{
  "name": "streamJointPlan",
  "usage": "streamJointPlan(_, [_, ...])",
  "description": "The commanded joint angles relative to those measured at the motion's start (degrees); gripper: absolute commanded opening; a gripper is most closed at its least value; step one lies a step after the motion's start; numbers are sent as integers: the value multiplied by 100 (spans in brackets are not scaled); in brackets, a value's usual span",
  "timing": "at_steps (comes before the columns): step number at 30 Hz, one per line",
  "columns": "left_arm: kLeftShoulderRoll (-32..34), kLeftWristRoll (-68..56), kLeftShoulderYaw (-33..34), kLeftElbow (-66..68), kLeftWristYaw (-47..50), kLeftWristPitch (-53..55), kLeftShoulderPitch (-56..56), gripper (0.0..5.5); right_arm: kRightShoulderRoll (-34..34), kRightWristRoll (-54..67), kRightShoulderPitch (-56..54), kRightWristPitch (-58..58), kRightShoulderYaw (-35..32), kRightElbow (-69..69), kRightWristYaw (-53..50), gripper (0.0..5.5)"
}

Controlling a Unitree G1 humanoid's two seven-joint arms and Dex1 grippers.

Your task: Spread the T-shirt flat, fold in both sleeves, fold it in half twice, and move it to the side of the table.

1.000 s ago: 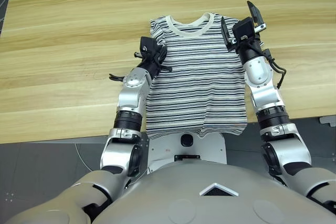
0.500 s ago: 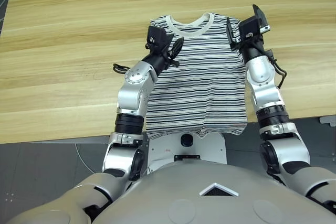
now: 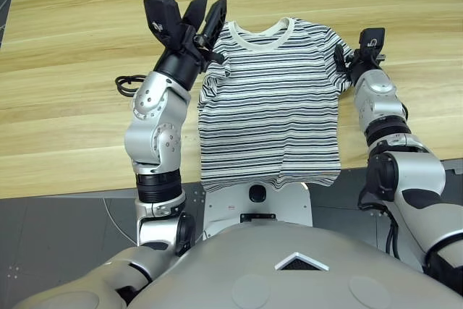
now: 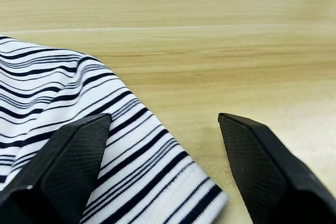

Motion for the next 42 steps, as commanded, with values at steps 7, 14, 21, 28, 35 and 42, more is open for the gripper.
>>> streamJointPlan(7, [20, -36, 52, 30, 257, 49, 37, 185, 86, 127, 135, 321, -81, 2, 155, 377])
streamJointPlan(14, [20, -65, 145, 72, 396, 42, -17, 190, 69, 240, 67, 647, -166, 57, 294, 331])
streamJointPlan(21, [16, -116, 206, 58, 467, 54, -46, 190, 76, 338, 44, 716, -259, 62, 368, 210])
streamJointPlan(28, [24, -104, 203, 69, 513, 28, -62, 190, 75, 408, 57, 718, -304, 42, 385, 82])
streamJointPlan(35, [27, -84, 227, 108, 542, -12, -83, 190, 83, 440, 94, 649, -336, -16, 417, 13])
streamJointPlan(42, [12, -66, 248, 139, 561, -46, -71, 190, 122, 373, 228, 117, -281, -615, 245, 13])
